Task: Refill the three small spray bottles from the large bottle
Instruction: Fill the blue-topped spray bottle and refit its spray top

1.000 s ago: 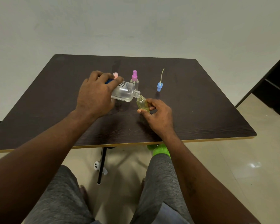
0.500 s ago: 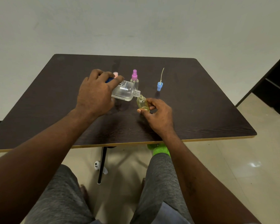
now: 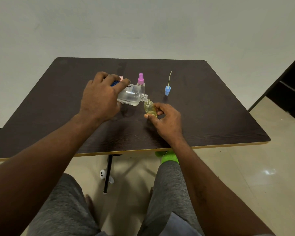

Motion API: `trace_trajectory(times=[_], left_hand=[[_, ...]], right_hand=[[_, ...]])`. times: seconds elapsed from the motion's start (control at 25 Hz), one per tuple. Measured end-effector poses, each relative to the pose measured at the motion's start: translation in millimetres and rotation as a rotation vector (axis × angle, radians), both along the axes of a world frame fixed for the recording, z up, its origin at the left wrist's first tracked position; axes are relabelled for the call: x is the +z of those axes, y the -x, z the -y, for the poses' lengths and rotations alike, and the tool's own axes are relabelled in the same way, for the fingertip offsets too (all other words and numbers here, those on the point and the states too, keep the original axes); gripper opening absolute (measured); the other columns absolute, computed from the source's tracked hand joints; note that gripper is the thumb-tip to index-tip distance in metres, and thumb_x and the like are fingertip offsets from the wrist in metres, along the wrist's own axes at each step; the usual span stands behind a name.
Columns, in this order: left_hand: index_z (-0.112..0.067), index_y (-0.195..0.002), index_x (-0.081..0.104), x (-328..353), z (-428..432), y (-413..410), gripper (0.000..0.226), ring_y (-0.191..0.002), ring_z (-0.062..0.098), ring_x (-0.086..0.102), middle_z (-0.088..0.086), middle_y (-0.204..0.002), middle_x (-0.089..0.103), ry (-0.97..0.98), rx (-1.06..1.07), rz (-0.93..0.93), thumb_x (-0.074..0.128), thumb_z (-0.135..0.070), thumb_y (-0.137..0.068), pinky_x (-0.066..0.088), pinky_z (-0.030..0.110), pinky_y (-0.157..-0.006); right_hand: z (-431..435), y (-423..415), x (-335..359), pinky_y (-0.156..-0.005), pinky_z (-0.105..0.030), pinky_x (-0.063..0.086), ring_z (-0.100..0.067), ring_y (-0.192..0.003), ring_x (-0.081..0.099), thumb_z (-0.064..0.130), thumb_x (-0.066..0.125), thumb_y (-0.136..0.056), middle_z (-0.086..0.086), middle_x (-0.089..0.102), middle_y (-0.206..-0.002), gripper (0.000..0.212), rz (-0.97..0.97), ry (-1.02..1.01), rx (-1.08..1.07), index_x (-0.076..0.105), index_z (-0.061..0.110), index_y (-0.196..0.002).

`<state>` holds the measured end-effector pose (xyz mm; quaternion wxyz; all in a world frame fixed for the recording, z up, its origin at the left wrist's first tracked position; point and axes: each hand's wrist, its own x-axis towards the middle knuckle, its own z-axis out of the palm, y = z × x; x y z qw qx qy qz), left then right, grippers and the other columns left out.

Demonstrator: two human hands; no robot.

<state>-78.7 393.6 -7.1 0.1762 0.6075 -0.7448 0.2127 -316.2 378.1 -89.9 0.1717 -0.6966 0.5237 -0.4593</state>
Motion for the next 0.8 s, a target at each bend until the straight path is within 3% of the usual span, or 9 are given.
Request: trace_trajectory(times=[0.4,0.8], left_hand=[[-0.024,-0.149,0.054,1.5,0.1,0.0,0.074,-0.128,0.041,0.046,0.011,-0.14,0.061,0.0,0.012,0.011,0.08,-0.017,-0.079,0.051,0.054,-0.086],[-0.023,-0.148,0.054,0.9,0.7,-0.1,0.075,-0.127,0.041,0.046,0.012,-0.14,0.061,0.001,0.007,0.007,0.081,-0.017,-0.079,0.052,0.054,-0.086]], right_hand=[[1.4,0.3,-4.2,-0.078,-0.015,0.052,0.001,-0.088,0.062,0.045,0.087,-0.077,0.019,0.068,-0.1,0.045,-0.01,0.007,-0.001,0.074,0.03,-0.117],[2.4,0.2,-4.3,-0.079,-0.026,0.057,-0.002,-0.086,0.063,0.044,0.088,-0.077,0.016,0.07,-0.099,0.044,-0.009,0.011,-0.009,0.075,0.029,-0.116]])
